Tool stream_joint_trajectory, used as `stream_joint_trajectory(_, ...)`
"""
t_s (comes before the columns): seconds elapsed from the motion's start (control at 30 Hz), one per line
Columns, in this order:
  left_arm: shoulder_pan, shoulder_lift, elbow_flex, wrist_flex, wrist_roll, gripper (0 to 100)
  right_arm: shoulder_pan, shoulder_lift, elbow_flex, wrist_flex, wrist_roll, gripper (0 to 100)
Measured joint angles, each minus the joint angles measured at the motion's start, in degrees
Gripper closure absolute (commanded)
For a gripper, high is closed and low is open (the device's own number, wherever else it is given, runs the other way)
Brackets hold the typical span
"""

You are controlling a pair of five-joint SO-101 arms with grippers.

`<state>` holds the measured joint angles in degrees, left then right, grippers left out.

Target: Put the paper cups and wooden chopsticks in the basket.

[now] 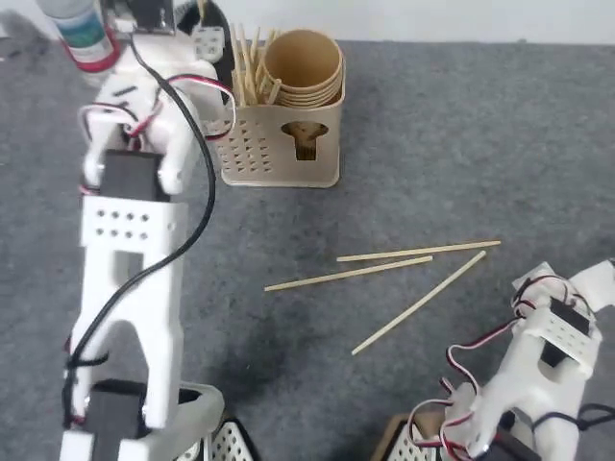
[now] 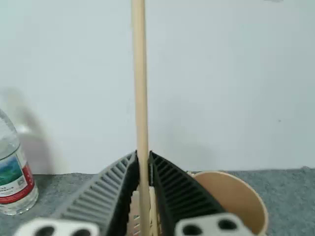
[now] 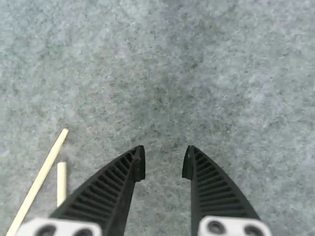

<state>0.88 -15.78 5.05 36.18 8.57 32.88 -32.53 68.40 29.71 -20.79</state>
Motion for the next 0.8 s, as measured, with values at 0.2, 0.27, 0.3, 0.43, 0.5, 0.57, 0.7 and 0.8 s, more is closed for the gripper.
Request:
stream_joint_trajectory(0.2, 0.0, 0.0, 14.9, -20.0, 0.7, 98, -1.2, 0.0, 0.0, 0.0, 1.3, 85.8)
stream_joint_trajectory(0.27, -0.2, 0.0, 18.4, -25.0, 0.7, 95, -1.2, 0.0, 0.0, 0.0, 1.8, 85.8)
stream_joint_trajectory(0.3, 0.0, 0.0, 19.7, -26.6, 0.7, 92, -1.2, 0.0, 0.0, 0.0, 1.9, 85.8)
stream_joint_trajectory(0.43, 0.1, 0.0, 22.6, -29.3, 1.1, 83, -1.2, 0.0, 0.0, 0.0, 2.2, 85.8)
stream_joint_trajectory(0.5, 0.0, 0.0, 23.1, -29.2, 1.1, 83, -1.2, 0.0, 0.0, 0.0, 2.3, 85.8)
stream_joint_trajectory(0.57, -0.4, 0.0, 23.2, -26.8, 1.1, 83, -1.2, 0.0, 0.0, 0.0, 2.4, 85.8)
stream_joint_trajectory(0.7, -2.1, 0.0, 20.6, -19.3, 1.1, 83, -1.2, 0.0, 0.0, 0.0, 2.4, 85.8)
stream_joint_trajectory(0.8, -1.9, 0.0, 17.1, -11.9, 0.7, 83, -1.2, 0.0, 0.0, 0.0, 2.4, 85.8)
